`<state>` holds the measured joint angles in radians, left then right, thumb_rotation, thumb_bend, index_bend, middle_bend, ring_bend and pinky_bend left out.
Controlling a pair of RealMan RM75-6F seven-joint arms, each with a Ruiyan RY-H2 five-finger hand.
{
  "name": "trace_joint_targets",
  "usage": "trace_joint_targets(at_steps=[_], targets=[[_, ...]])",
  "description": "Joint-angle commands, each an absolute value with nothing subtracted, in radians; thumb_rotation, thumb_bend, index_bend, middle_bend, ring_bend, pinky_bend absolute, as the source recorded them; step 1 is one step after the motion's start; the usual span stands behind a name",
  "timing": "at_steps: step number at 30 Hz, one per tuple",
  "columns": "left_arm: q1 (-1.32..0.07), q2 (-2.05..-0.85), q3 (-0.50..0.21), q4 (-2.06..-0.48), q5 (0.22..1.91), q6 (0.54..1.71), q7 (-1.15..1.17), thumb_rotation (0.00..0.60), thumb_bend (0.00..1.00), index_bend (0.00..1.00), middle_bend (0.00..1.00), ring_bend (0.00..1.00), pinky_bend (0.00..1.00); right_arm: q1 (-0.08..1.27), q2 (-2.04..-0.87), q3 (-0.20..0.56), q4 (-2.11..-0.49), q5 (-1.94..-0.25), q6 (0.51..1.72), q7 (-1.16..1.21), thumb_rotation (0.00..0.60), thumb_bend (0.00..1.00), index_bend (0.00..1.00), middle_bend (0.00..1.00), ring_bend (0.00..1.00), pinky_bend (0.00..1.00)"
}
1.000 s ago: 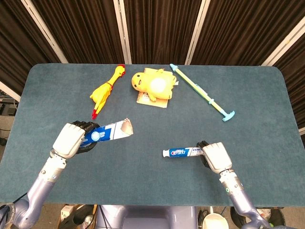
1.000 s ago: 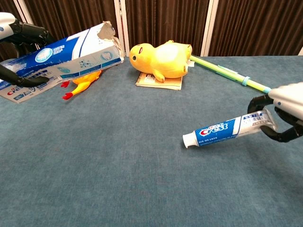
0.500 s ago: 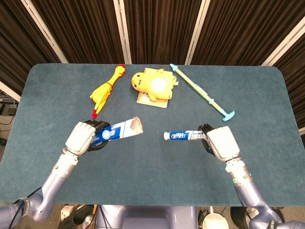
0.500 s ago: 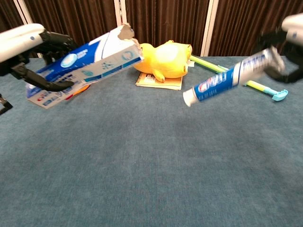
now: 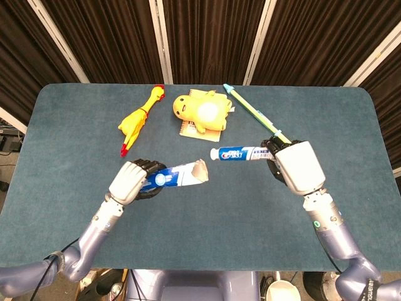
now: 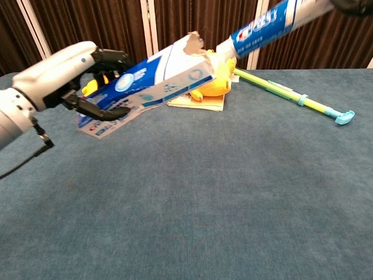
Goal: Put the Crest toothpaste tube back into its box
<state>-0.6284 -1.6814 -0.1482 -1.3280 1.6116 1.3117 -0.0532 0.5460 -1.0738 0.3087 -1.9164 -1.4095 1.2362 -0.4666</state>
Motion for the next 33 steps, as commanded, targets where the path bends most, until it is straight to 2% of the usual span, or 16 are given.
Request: trace_joint_targets(at_steps=[1, 12, 33], targets=[[-0.638, -1.703, -0.149, -1.313, 1.615, 1.312, -0.052, 0.6, 0.42, 0.4, 0.54, 0.51, 0.54, 0.559, -1.055, 0.332, -1.917, -1.417, 1.243, -0.45, 0.6, 0.55, 1.0, 0.85, 0.79, 0.76], [-0.65, -1.739, -0.175, -1.249, 1.61, 1.354, -0.079, 0.6, 0.42, 0.4, 0.54, 0.51, 0.54, 0.578, -0.978, 0.367, -1.977, -1.41, 1.244, -0.434, 0.6, 0.55, 1.0, 0.85, 0.79, 0.76], [-0.641, -1.703, -0.178, -1.187, 1.598, 1.394, -0.138, 0.6, 0.42, 0.39, 0.54, 0.51, 0.54, 0.585, -0.937, 0.354, -2.02, -1.401, 1.257, -0.443, 0.6, 0.55, 1.0, 0.85, 0.79, 0.76]])
